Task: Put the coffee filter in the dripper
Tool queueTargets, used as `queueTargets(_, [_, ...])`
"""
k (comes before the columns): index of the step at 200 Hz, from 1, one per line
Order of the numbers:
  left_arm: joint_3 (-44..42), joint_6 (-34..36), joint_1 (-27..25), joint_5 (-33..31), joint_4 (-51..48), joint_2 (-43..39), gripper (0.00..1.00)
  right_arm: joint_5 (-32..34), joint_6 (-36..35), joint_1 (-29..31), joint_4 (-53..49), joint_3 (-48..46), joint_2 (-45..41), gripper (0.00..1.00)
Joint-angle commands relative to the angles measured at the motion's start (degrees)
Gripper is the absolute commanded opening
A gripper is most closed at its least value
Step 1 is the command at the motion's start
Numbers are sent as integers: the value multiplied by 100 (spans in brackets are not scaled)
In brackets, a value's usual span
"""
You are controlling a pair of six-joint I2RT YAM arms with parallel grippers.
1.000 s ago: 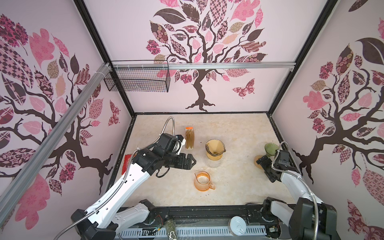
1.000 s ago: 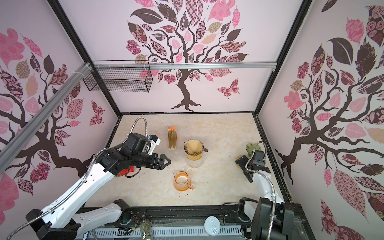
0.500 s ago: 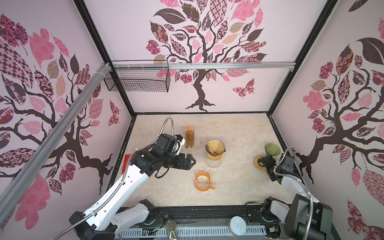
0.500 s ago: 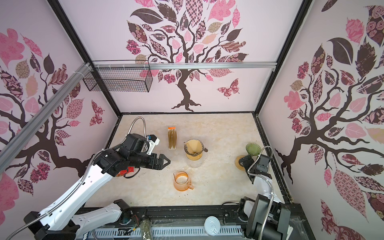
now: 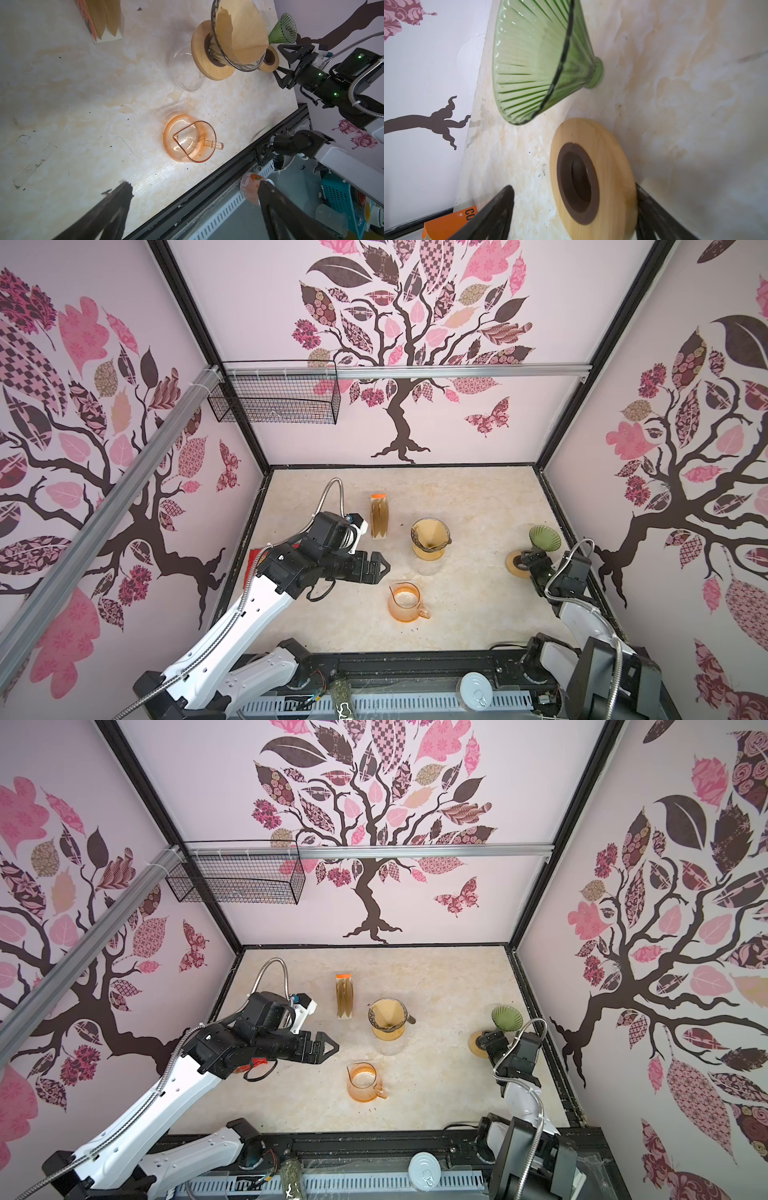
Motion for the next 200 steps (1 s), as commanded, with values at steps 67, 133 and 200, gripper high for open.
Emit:
queueTargets(67, [-163,-22,40,21,54,-69,98,28,55,-44,0,64,-186,53])
queueTargets(133, [-154,-18,40,42,49,-99,98,14,56,-41,141,-4,2,40])
queueTargets(200, [-173,-27,40,20,-12,-131,98,-59,169,-41,466,-56,275,34])
